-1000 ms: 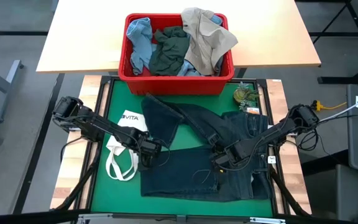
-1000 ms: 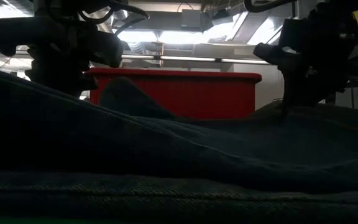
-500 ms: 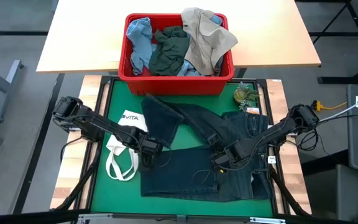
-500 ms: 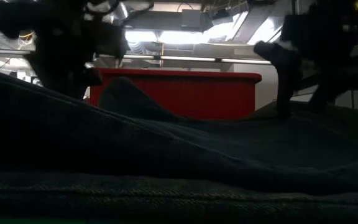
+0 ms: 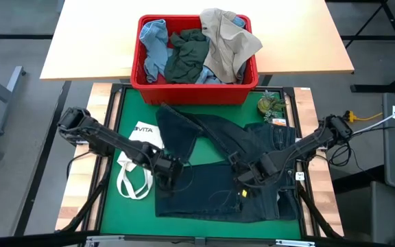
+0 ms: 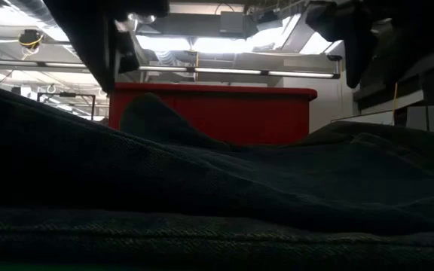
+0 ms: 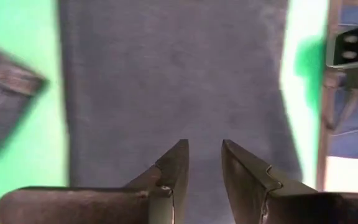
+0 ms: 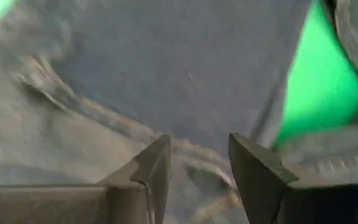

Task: Fold laundry
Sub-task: Fold the dark blue pants

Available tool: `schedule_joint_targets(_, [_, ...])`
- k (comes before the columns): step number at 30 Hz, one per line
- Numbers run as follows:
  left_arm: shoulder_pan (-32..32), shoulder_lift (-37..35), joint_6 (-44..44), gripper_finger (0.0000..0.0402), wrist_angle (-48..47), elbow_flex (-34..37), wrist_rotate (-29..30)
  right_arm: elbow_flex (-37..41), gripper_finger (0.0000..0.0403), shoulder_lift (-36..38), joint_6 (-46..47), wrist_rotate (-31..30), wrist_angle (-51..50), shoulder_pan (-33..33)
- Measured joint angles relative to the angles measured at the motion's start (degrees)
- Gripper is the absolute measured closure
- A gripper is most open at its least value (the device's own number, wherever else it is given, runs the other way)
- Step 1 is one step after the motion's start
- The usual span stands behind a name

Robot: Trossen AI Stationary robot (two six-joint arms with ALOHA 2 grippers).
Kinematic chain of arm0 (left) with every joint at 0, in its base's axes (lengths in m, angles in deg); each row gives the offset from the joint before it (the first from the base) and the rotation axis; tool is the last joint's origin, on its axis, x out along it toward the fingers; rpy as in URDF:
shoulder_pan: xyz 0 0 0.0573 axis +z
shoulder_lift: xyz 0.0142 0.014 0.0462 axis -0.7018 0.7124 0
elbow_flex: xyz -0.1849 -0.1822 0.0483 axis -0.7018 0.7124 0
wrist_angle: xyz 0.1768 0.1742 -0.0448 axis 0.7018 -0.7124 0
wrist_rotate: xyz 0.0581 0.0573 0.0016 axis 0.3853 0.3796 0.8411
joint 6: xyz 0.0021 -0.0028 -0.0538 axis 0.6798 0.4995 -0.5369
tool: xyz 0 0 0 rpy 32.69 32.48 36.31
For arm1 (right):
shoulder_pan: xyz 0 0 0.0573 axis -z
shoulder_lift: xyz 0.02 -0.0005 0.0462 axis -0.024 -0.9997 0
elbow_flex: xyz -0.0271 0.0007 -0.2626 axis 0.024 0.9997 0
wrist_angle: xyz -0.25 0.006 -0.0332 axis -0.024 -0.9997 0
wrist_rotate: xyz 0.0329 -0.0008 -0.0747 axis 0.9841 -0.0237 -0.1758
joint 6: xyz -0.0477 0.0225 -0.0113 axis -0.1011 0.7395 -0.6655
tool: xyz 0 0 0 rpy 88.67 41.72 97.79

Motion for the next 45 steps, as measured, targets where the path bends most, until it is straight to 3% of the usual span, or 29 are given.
schedule_joint_targets(5, [-6.1,0.0,-5.6,0.0321,2.3,0.5,1.2,3.2,0.0242,-0.2,0.7,0.3,8.3,-4.5])
schedule_joint_targets(16, [-17.8,2.4,-13.9,0.0343,4.3,0.5,14.1,11.9,0.0243,-0.2,4.9,-1.8,24.9,-10.3])
schedule_joint_targets(33, [-22.1,15.4,-15.3,0.0370,7.2,0.5,10.8,26.1,0.0243,-0.2,12.9,-0.4,34.5,-10.8])
schedule_joint_targets(45, [-21.9,15.0,-16.3,0.0372,6.8,0.5,8.4,27.4,0.0243,-0.1,14.1,1.2,35.0,-10.8])
